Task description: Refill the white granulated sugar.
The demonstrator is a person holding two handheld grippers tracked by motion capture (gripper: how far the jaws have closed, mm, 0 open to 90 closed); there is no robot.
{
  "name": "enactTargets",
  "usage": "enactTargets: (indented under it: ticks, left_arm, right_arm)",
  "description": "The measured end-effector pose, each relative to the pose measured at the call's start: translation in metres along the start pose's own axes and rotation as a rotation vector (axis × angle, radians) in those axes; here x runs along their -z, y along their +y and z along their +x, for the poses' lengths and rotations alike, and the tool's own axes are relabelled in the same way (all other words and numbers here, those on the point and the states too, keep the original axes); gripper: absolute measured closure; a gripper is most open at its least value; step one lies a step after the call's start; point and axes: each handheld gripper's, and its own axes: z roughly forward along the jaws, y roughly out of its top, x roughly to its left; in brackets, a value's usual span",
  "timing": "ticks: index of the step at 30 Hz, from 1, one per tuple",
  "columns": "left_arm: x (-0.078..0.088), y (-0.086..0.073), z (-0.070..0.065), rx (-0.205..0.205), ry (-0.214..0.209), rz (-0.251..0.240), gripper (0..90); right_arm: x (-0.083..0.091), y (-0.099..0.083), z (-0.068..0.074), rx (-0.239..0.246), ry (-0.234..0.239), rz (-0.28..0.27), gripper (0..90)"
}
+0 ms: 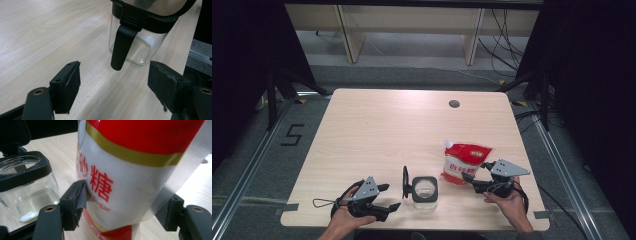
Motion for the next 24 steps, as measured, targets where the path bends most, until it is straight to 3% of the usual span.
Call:
enactTargets:
  ticks: [3,4,7,8,11,14,16,19,23,24]
  left_arm:
    - [0.000,0.000,-0.001,0.017,0.002,-0.006,25.7]
    - [0.000,0.000,-0.001,0.017,0.002,-0.006,25.7]
    - [0.001,0.001,0.001,-0.006,0.000,0.003,25.5]
    - [0.001,0.000,-0.001,0.024,0.003,0.002,25.5]
    - [0.001,0.000,-0.001,0.021,0.003,0.003,25.5]
    - [0.000,0.000,-0.001,0.021,0.003,0.001,25.5]
    - [0.001,0.000,0.000,0.000,-0.001,0.003,25.5]
    - [0.001,0.000,0.001,0.000,-0.004,0.004,25.5]
    - [0.001,0.000,0.001,0.000,-0.007,0.007,25.5]
    - [0.000,0.000,0.000,0.016,-0.001,0.001,25.5]
  right_arm:
    - [0.002,0.002,0.012,-0.033,-0.042,0.034,36.5]
    - [0.003,0.003,0.017,-0.066,-0.065,0.046,36.8]
    - [0.001,0.006,0.024,-0.062,-0.102,0.044,37.5]
    - [0.002,0.006,0.028,-0.089,-0.116,0.048,38.0]
    - [0.002,0.008,0.035,-0.091,-0.146,0.059,38.8]
    - [0.003,0.009,0.045,-0.136,-0.199,0.070,39.7]
    - [0.003,0.010,0.047,-0.147,-0.192,0.069,40.0]
    - [0.003,0.008,0.047,-0.145,-0.203,0.046,40.2]
    - [0.005,0.006,0.041,-0.129,-0.170,0.036,40.1]
    - [0.005,0.003,0.037,-0.141,-0.137,0.016,38.2]
